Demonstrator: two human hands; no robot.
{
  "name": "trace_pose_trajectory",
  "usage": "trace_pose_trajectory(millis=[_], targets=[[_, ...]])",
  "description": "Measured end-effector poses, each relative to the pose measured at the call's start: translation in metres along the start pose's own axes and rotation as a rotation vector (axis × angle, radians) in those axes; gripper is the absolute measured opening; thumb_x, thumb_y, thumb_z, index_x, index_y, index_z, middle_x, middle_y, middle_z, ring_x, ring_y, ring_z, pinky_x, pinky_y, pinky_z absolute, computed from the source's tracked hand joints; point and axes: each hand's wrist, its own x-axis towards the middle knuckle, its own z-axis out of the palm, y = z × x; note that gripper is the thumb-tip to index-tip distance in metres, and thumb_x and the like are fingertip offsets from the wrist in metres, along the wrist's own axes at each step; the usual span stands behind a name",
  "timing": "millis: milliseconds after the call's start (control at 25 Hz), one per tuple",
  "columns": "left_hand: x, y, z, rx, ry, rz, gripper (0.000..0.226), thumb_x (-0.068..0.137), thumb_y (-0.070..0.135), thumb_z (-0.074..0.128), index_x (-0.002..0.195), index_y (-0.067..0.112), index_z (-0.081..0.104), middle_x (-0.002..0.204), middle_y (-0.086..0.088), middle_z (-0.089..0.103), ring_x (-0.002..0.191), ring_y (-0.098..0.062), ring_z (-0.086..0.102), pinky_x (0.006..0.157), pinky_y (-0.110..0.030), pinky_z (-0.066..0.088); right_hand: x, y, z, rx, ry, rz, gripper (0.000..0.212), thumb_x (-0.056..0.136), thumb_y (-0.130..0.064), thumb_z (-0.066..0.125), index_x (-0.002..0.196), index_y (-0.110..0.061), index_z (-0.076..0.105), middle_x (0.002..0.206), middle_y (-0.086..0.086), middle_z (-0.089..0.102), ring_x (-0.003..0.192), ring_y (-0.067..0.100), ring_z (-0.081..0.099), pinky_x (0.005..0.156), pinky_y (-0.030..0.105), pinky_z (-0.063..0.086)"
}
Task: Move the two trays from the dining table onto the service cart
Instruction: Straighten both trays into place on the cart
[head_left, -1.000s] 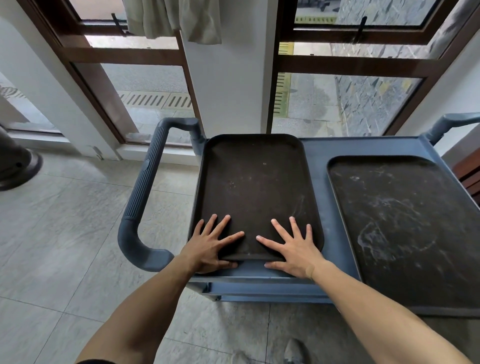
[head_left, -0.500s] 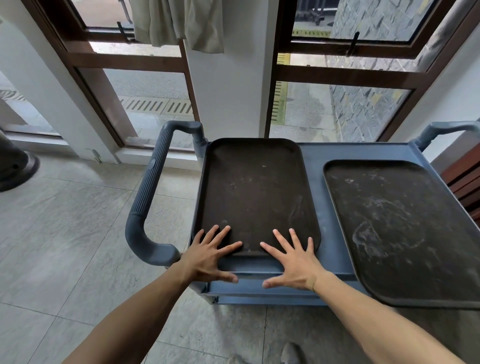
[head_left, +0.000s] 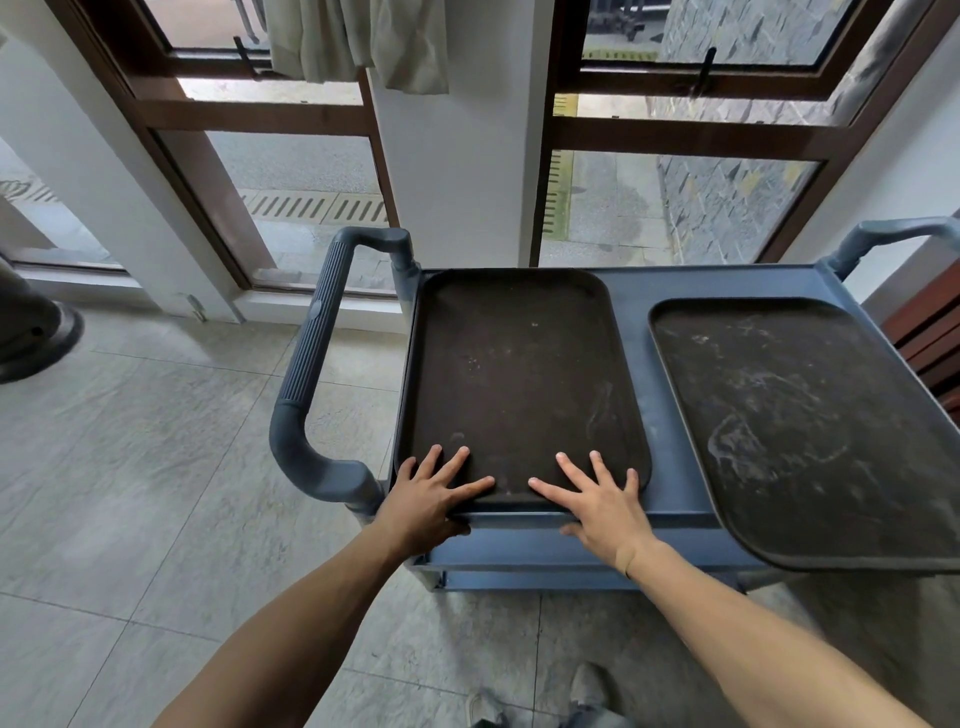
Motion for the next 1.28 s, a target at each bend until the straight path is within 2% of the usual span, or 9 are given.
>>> trace_pose_trajectory(millis=[160,360,480,600,760,920,1080,1280], targets=[[-0.007,0.012,0.007,-0.005,0.035,-0.048,0.064,0.101,0.049,0.044,0.153,0.054,0.007,0.169,-0.001,-0.002,0.152,-0.039,0.000,0.118,-0.058,0.013,-0.006,-0.008,0.000,0.021,0.006,0.033,0.067,0.101,-0.031,0.049,0.149,-0.056,0.009,0.166,-0.007,0.004,0.149,0.038,0.002,0.109,0.072,0.018],[-0.011,0.016,0.009,-0.001,0.049,-0.064,0.063,0.103,0.043,0.043,0.155,0.051,0.008,0.169,-0.003,0.002,0.152,-0.040,0.005,0.117,-0.058,0.017,-0.011,-0.010,-0.007,0.023,-0.037,0.020,0.066,0.103,-0.029,0.046,0.150,-0.055,0.008,0.166,-0.006,0.002,0.150,0.038,0.002,0.111,0.069,0.020],[-0.012,0.014,0.007,0.006,0.067,-0.063,0.064,0.102,0.045,0.044,0.155,0.048,0.010,0.169,-0.003,0.004,0.151,-0.039,0.009,0.117,-0.056,0.022,-0.012,-0.011,-0.014,0.064,-0.096,0.020,0.071,0.097,-0.042,0.055,0.151,-0.053,0.010,0.166,-0.006,0.001,0.150,0.036,0.003,0.111,0.068,0.021],[-0.012,0.017,0.000,-0.044,0.042,-0.086,0.070,0.097,0.059,0.046,0.156,0.042,0.014,0.169,-0.002,0.007,0.152,-0.035,0.012,0.117,-0.054,0.024,-0.013,-0.014,-0.019,0.105,-0.148,0.051,0.079,0.089,-0.060,0.057,0.152,-0.050,0.012,0.166,-0.005,0.002,0.150,0.034,0.005,0.111,0.067,0.020],[-0.014,0.023,-0.009,-0.128,-0.016,-0.159,0.084,0.086,0.078,0.040,0.157,0.041,0.015,0.169,0.001,0.007,0.153,-0.028,0.010,0.119,-0.053,0.018,-0.018,-0.010,-0.021,0.093,-0.124,0.035,0.076,0.087,-0.072,0.045,0.152,-0.049,0.011,0.166,-0.002,0.007,0.150,0.031,0.006,0.114,0.062,0.019],[-0.018,0.024,-0.019,-0.138,-0.040,-0.168,0.091,0.081,0.087,0.030,0.157,0.043,0.009,0.169,0.002,0.001,0.154,-0.026,0.001,0.122,-0.056,0.007,-0.022,0.004,-0.027,0.054,-0.028,0.047,0.082,0.082,-0.085,0.027,0.152,-0.050,0.005,0.166,-0.002,0.004,0.151,0.030,-0.006,0.117,0.060,0.005],[-0.014,0.038,-0.035,-0.130,0.030,-0.177,0.094,0.078,0.090,0.027,0.157,0.044,0.006,0.169,0.002,-0.003,0.154,-0.025,-0.004,0.122,-0.056,0.003,-0.031,0.030,-0.034,0.060,0.056,0.058,0.087,0.075,-0.090,0.019,0.151,-0.052,0.002,0.166,-0.003,-0.003,0.149,0.028,-0.017,0.116,0.060,-0.005],[0.006,0.082,-0.058,-0.079,0.111,-0.156,0.096,0.076,0.092,0.023,0.157,0.044,0.006,0.169,0.001,-0.002,0.154,-0.024,-0.002,0.122,-0.054,0.005,-0.059,0.094,-0.035,0.043,0.099,0.080,0.091,0.070,-0.094,0.014,0.151,-0.053,-0.001,0.166,-0.004,-0.007,0.149,0.029,-0.017,0.116,0.062,-0.005]])
